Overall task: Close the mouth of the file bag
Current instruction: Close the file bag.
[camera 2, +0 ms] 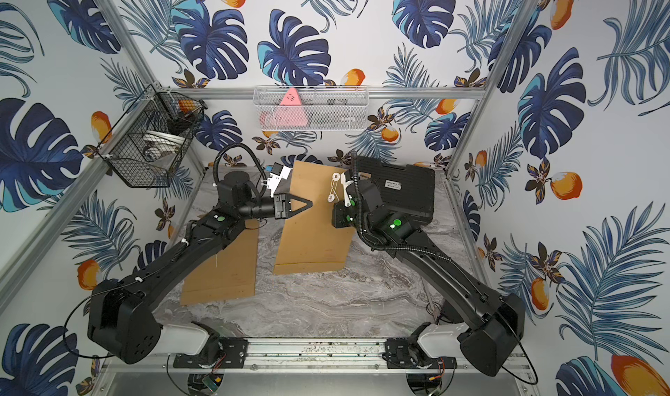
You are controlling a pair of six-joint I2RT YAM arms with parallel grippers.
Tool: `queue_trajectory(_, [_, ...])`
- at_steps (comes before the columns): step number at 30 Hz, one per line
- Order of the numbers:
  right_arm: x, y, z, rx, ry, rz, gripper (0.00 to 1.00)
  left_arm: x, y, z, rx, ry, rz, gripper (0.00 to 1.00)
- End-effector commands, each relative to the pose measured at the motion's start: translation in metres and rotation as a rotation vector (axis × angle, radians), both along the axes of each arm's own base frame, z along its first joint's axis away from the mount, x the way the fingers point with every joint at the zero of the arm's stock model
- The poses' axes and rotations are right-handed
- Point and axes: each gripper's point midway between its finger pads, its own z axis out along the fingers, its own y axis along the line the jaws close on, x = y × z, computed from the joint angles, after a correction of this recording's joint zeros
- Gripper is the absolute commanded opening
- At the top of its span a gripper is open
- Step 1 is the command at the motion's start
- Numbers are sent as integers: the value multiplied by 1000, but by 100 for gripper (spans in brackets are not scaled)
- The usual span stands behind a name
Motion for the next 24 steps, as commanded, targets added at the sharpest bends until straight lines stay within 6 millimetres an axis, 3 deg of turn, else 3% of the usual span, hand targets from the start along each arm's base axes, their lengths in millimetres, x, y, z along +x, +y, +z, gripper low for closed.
queue_trajectory(1, [-2, 12, 14, 117, -13, 54, 4, -5, -1, 17, -32, -58, -33, 0])
queue_trajectory(12, [5, -2, 12, 199, 6, 28, 13, -6, -2, 27, -53, -68, -43, 0])
queue_trajectory(24, [3, -3, 23, 320, 53, 93, 0, -8, 0, 34, -60, -85, -54, 0])
